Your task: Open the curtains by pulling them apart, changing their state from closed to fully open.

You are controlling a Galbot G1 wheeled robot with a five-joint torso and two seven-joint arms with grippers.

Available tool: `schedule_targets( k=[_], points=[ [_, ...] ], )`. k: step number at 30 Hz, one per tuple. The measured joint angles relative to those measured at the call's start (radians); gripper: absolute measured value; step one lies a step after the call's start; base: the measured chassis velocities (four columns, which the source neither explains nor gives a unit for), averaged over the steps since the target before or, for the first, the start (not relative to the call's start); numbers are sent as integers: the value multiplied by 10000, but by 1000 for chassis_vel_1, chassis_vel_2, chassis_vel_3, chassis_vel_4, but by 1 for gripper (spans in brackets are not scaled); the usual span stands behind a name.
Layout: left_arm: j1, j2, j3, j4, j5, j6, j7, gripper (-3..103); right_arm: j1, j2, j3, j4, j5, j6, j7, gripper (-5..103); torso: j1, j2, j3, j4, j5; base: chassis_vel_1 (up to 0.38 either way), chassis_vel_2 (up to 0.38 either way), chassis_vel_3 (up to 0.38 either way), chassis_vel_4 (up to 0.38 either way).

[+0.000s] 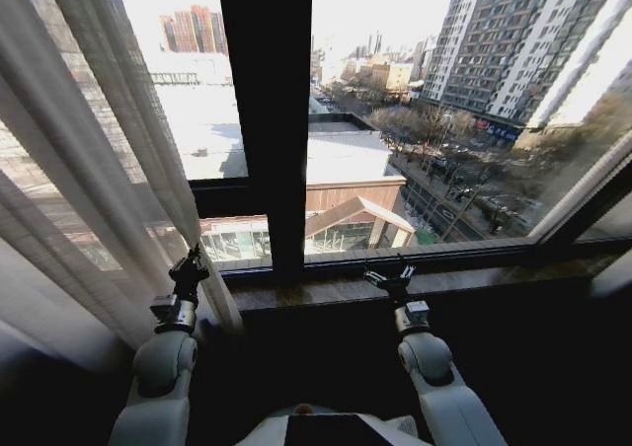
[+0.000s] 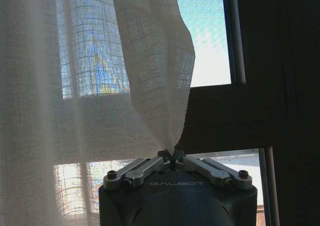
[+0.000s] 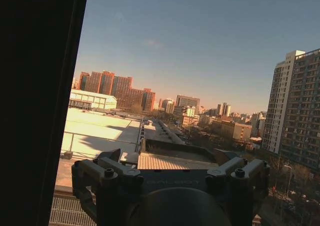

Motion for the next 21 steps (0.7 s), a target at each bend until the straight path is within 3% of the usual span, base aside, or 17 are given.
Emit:
schedule_targets(
  k=[8,21],
  points=[
    [290,1,-210,-793,-116,219,7,0,-476,50,-432,1084,-807,-107,-4,100,-1,1,-1,0,0,0,0,0,0],
    [389,-74,-196,-901,-102,223,6,0,-556,99,-717,1184,-1137,-110,123,100,0,0,0,0,2,45,25,-36,-22]
  ],
)
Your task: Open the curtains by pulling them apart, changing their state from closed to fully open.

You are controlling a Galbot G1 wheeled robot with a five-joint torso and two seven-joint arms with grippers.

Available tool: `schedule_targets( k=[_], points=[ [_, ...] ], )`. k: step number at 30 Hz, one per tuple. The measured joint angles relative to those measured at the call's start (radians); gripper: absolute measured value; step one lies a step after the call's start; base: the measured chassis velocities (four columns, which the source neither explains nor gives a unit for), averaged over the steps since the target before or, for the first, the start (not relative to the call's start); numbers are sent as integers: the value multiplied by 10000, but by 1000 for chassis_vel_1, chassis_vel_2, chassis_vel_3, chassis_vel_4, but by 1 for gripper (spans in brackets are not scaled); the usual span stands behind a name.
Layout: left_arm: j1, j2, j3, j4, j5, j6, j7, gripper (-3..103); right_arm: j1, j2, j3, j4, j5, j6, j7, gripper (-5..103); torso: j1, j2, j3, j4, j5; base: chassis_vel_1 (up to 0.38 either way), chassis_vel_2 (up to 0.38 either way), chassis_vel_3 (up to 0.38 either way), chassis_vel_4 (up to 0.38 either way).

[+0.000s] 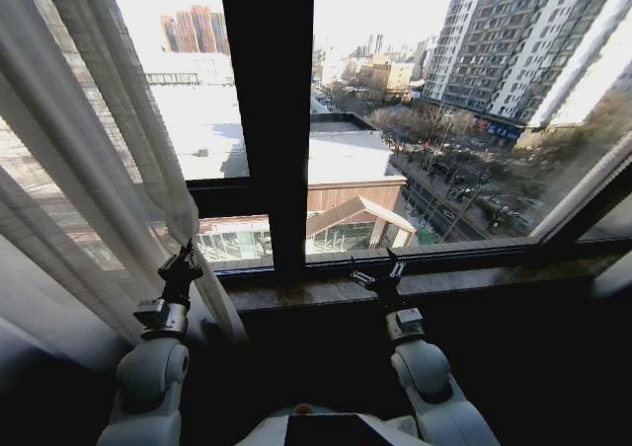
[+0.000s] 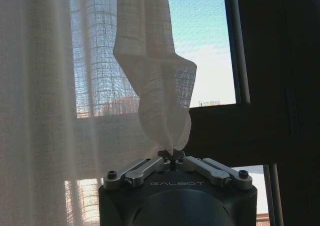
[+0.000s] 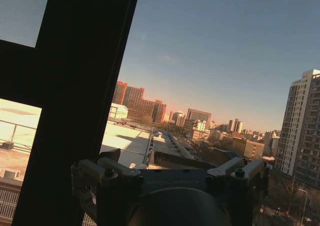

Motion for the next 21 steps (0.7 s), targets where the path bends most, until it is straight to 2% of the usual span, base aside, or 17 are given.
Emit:
schedule_targets(
  k=[7,21],
  points=[
    [4,-27,63,6,32,-6,-4,0,-9,6,-4,-54,-20,40,2,100,0,0,0,2,-1,194,146,-181,-137],
    [101,-123,118,-118,117,-24,-16,0,-61,-8,15,-179,-41,279,16,100,0,1,0,1,-1,322,280,-334,-287]
  ],
)
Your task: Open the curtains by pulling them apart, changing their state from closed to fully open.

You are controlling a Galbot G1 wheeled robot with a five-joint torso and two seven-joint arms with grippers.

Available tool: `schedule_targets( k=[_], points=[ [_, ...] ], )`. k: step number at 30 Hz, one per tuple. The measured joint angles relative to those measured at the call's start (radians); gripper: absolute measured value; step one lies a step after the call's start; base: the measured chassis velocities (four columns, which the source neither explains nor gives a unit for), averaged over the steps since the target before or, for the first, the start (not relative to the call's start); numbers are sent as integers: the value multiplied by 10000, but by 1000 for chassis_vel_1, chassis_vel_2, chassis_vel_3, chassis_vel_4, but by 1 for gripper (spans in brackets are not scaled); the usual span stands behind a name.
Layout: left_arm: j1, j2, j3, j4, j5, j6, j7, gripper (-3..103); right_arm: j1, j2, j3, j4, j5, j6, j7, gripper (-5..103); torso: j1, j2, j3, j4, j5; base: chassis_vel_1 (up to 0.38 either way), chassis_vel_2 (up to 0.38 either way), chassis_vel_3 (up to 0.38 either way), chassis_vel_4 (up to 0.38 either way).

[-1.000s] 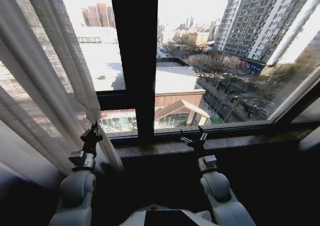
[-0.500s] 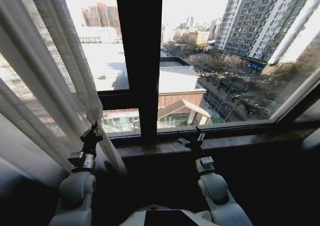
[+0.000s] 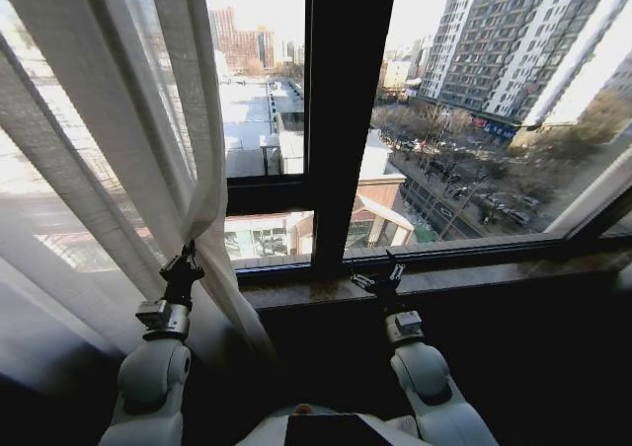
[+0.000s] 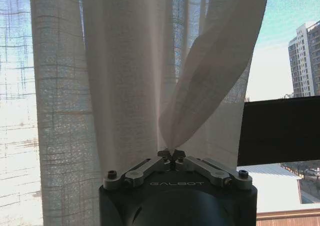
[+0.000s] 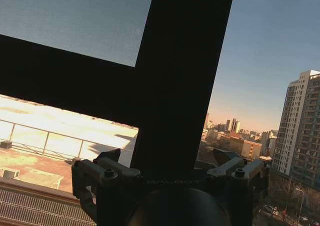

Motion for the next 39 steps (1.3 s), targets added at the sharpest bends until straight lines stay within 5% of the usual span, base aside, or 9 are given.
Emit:
schedule_targets(
  k=[39],
  points=[
    [333,-363,163,-176,383,-307,-12,0,-122,-36,-28,-57,-9,247,50,100,1,0,0,-1,-1,369,339,-366,-342]
  ],
)
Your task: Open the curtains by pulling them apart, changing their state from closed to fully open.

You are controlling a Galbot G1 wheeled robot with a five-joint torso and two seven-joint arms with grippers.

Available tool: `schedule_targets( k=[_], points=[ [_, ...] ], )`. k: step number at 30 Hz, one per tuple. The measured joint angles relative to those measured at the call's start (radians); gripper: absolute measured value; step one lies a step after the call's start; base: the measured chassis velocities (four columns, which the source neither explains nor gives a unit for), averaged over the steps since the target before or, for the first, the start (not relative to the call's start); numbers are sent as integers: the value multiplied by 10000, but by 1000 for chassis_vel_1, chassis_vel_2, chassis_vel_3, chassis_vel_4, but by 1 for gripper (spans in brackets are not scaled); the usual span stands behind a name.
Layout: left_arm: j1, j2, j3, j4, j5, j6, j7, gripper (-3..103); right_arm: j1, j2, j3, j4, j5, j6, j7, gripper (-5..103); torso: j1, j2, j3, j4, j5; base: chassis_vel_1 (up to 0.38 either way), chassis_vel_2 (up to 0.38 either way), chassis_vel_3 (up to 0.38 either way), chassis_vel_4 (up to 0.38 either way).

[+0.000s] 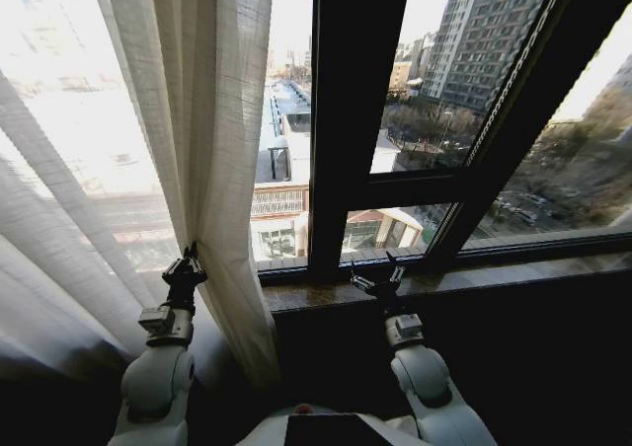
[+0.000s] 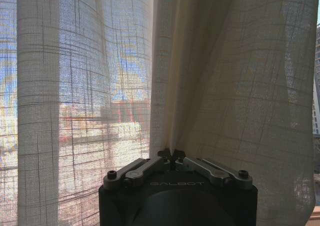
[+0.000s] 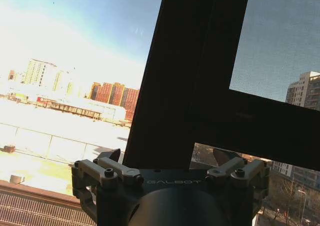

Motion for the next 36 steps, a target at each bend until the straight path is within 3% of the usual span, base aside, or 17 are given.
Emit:
schedule_targets(
  k=[22,36],
  points=[
    [148,-106,-16,-61,34,-92,-4,0,-58,47,-138,-26,-90,423,-16,100,-1,0,-1,0,2,353,353,-356,-351],
    [227,-162,5,-46,51,-237,6,0,-17,89,-242,-233,-194,529,324,100,-1,-1,0,-2,8,61,51,-42,-52]
  ],
)
